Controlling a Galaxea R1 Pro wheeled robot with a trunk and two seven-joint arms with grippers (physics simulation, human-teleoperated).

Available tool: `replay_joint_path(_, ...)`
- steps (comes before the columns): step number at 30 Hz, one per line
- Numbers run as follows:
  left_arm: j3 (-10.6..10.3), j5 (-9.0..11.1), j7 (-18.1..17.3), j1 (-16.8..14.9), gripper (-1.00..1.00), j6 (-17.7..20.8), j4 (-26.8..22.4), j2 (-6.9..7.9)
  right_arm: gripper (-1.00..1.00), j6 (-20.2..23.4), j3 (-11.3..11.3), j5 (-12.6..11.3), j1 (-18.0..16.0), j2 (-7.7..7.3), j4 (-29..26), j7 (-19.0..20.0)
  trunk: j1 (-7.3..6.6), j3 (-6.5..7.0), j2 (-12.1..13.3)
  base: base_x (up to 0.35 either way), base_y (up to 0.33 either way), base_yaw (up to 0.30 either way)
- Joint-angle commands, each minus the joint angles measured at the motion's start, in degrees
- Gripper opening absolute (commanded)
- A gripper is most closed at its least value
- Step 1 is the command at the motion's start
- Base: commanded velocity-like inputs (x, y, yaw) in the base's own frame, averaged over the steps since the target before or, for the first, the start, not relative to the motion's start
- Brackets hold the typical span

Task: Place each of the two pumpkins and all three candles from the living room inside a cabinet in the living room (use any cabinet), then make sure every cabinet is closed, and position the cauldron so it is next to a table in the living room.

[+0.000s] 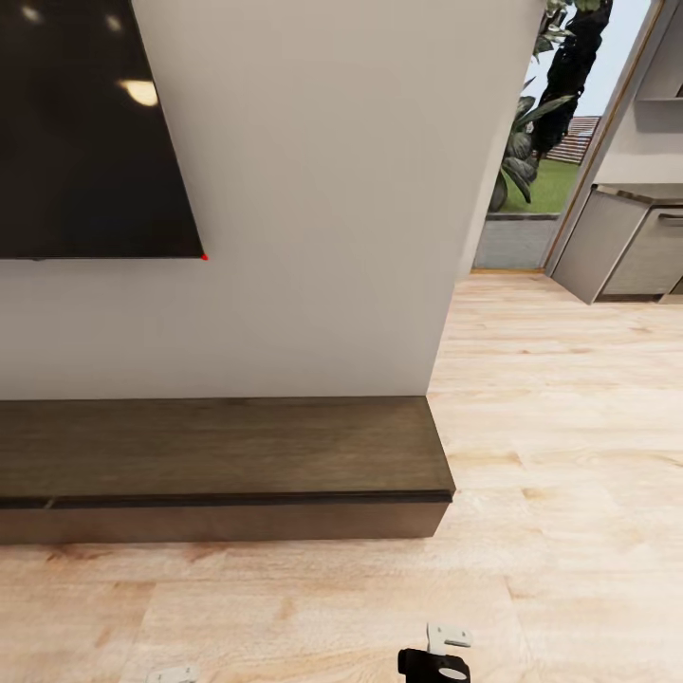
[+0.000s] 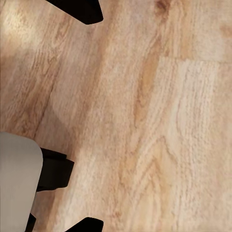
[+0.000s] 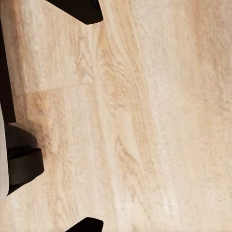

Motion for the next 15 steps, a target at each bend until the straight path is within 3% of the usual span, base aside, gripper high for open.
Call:
replay_joint_path(1, 0.00, 0.00, 0.00, -0.01, 1.00, 0.00, 0.00, -0.01, 1.00, -0.01, 0.02, 0.02, 0.00, 0.01, 0.01, 0.00, 0.00, 0.00, 0.00, 0.000, 0.000, 0.000)
replay_joint_path(6, 0.00, 0.02, 0.04, 0.00, 1.00, 0.07, 0.00, -0.02, 1.00, 0.03, 0.10, 0.06, 0.00, 0.03, 0.01, 0.00, 0.00, 0.00, 0.00, 0.000, 0.000, 0.077)
replay_joint_path(15, -0.06, 0.04, -0.01, -0.04, 1.00, -0.25, 0.00, -0.21, 1.00, -0.02, 0.14, 0.08, 0.00, 0.04, 0.02, 0.00, 0.00, 0.00, 0.00, 0.022, 0.000, 0.270)
